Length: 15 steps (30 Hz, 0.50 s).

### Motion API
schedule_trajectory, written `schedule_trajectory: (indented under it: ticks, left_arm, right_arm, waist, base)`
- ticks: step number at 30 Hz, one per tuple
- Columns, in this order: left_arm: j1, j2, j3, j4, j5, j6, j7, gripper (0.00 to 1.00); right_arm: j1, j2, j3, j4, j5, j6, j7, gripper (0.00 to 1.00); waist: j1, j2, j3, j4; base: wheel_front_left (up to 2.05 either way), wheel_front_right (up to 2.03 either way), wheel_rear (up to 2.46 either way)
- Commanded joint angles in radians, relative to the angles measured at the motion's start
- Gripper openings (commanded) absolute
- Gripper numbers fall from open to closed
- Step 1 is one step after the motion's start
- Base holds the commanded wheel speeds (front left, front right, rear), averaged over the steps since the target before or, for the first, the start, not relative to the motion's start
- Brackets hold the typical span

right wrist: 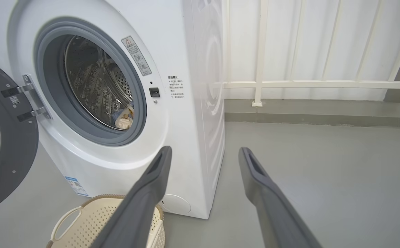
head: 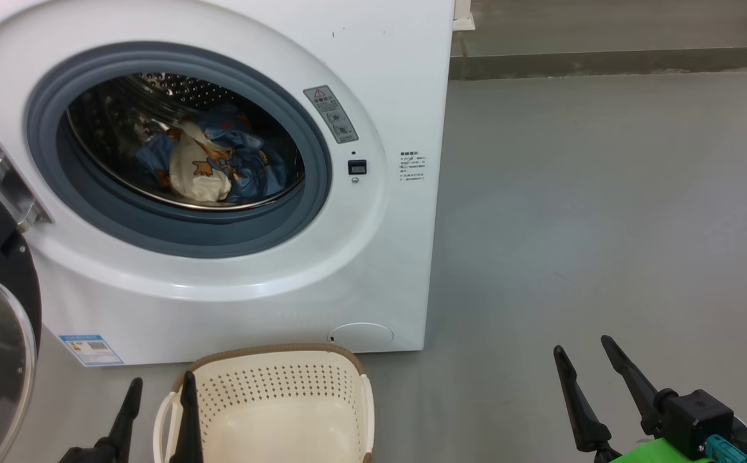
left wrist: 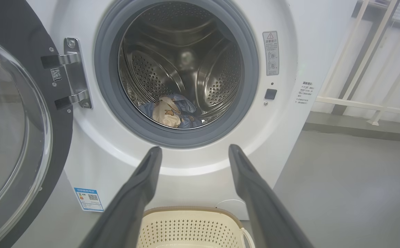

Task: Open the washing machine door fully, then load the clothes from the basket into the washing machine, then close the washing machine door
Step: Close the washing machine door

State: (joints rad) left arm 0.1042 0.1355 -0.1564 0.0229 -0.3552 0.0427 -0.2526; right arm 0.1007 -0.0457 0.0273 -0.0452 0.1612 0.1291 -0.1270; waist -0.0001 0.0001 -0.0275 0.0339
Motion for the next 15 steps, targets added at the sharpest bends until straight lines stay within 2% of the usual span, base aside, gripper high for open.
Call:
schedule_trajectory:
  ticks: [1,15]
  left_arm:
    - [-0.019,0.003,0.039,-0.016,0.011,-0.005,-0.009,1.0]
    - [-0.022,-0.024,0.064,0.006,0.033,-0.036,-0.009,1.0]
  right_arm:
    - [-0.027,-0.004,0.029,-0.023,0.002,0.002,-0.012,1.0]
    - [-0.032,-0.004,0.025,-0.024,-0.005,0.002,-0.009,1.0]
  waist:
    - [0.0001,-0.0001,0.0,0.0]
    - [0.0001,-0.0001,0.0,-0.003]
  base:
    - [0.0,0.0,0.0]
    - [0.0,0.0,0.0]
